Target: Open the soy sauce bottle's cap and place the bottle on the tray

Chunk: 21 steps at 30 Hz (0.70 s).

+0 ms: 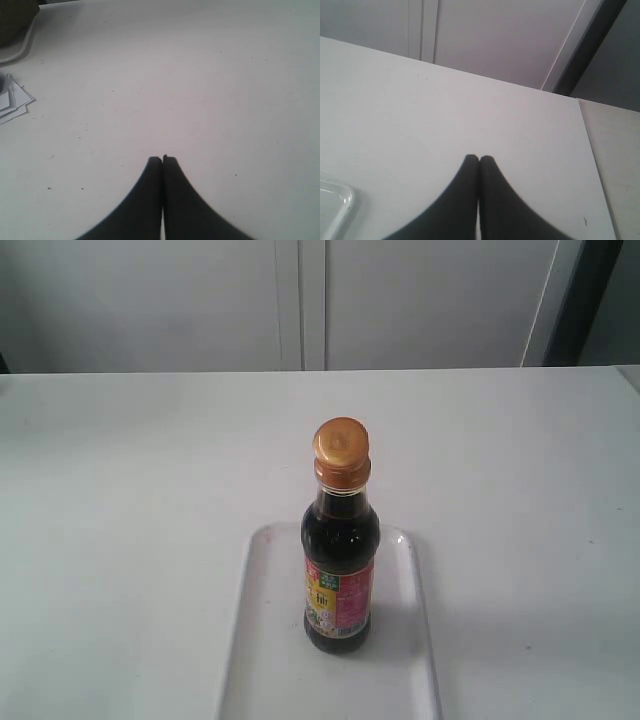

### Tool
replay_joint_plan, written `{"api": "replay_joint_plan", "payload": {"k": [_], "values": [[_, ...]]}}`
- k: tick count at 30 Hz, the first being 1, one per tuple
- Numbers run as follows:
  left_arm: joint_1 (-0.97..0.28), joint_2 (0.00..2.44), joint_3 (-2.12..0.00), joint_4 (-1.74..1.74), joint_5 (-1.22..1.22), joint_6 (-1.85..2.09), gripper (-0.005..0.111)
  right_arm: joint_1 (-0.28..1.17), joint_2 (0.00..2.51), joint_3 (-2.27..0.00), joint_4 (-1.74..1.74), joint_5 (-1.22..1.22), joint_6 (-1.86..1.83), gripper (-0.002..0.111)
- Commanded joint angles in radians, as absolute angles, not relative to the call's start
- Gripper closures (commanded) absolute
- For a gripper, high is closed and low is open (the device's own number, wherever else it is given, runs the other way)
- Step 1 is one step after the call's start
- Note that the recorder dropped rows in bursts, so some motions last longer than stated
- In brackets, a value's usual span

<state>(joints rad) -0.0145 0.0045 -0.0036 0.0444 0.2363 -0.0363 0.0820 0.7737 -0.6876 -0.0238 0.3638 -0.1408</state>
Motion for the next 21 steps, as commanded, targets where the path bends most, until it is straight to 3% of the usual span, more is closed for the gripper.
{"api": "replay_joint_plan", "payload": {"k": [1,21], "values": [[-0.012,0.0,0.0,0.034,0.232,-0.042,0.107,0.078,0.769,-0.684,-0.023,0.35,-0.134,0.108],[-0.012,0.0,0.0,0.034,0.232,-0.042,0.107,0.078,0.769,-0.684,-0.021,0.35,-0.121,0.108]]}}
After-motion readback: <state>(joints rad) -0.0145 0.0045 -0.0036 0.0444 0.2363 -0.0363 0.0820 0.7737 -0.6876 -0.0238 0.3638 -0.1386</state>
